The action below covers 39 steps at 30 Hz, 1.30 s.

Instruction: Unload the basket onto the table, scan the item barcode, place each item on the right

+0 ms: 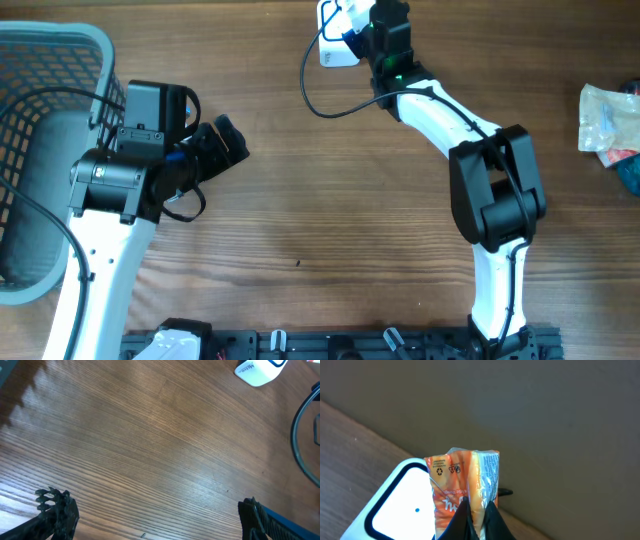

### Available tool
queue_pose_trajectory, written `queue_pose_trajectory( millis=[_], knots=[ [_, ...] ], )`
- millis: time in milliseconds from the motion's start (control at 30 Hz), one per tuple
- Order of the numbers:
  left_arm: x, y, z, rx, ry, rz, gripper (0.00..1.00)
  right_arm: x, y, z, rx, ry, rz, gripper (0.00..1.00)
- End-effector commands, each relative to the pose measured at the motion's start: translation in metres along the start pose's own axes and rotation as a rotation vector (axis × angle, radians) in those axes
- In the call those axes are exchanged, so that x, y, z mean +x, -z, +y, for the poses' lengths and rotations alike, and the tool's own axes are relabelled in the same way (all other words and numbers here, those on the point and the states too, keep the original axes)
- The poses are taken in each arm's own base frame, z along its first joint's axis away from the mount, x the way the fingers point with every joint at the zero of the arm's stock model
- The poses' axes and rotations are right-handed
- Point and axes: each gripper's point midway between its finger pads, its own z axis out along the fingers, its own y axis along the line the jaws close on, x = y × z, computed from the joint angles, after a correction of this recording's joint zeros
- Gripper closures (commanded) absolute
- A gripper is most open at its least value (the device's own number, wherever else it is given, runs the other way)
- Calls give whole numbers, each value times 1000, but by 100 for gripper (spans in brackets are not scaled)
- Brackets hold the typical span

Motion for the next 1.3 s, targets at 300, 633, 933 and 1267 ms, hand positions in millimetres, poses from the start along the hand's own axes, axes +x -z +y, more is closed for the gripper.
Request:
queue_pose_trajectory(
  millis=[300, 633, 933, 1267],
  knots=[
    [-3, 4, -1, 6, -13, -15, 0, 181, 160, -318, 653, -978, 473, 95],
    [-3, 4, -1, 6, -13, -15, 0, 373, 283, -397, 875, -1207, 719, 64],
    [-3, 4, -1, 6, -13, -15, 0, 237, 289, -439, 699, -1129, 370, 0],
    [-3, 4, -1, 6, -13, -15, 0, 16, 367, -284, 10, -1331, 208, 0]
  ],
)
